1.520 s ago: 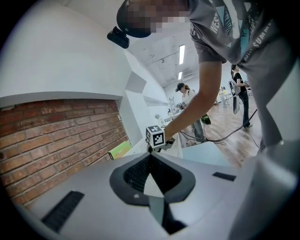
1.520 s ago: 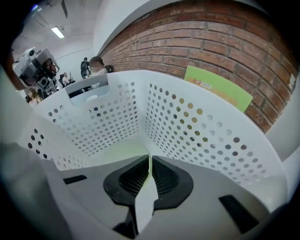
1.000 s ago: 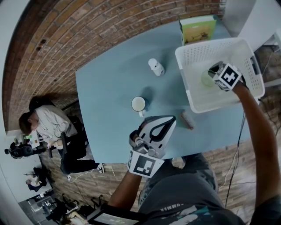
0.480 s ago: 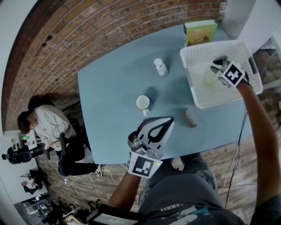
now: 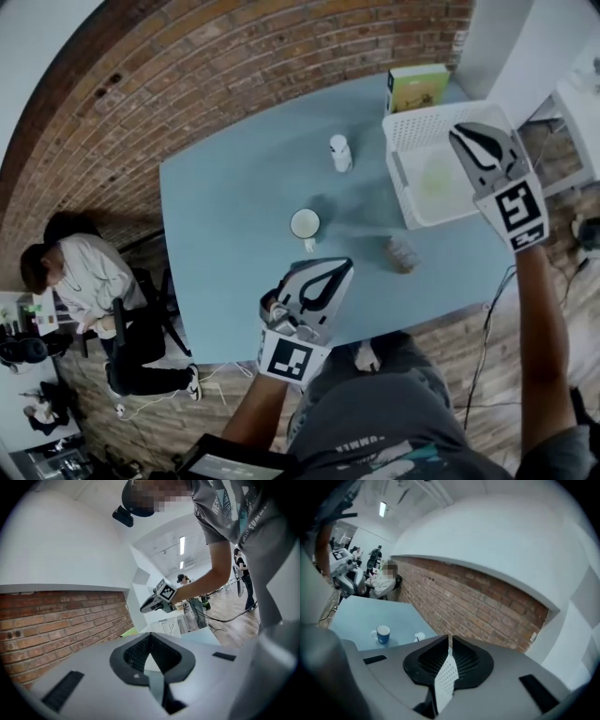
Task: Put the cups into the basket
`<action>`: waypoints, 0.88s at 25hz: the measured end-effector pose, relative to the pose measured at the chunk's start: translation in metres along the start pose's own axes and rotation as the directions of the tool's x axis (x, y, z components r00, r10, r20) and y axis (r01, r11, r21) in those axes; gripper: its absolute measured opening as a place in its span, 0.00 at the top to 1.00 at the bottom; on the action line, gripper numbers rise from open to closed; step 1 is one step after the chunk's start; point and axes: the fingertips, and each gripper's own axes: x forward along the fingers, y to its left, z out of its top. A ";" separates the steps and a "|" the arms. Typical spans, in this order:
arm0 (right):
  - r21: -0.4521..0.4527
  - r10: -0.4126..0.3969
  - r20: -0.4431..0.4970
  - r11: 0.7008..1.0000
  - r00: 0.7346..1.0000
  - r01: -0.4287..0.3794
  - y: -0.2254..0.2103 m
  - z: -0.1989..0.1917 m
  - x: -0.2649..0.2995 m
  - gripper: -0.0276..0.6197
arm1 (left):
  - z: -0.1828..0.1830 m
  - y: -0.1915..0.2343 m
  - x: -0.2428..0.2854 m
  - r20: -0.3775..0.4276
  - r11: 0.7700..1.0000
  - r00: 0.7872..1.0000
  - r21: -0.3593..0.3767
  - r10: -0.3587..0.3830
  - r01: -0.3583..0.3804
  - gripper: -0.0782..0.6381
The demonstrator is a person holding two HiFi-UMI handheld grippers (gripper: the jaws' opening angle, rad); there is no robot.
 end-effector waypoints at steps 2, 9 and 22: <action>-0.108 0.004 0.068 0.994 0.998 0.004 0.026 0.039 -0.029 0.94 | 0.001 0.003 -0.011 0.015 1.000 1.000 0.002 0.001 -0.001 0.89; -0.035 -0.025 0.056 0.999 0.998 0.027 0.121 0.084 -0.105 0.94 | 0.015 0.007 -0.043 0.086 1.000 0.996 0.017 -0.013 0.012 0.89; 0.157 -0.099 0.122 0.984 0.988 0.079 0.195 0.140 -0.156 0.94 | 0.030 -0.013 -0.085 0.196 0.998 0.979 -0.009 -0.059 0.061 0.89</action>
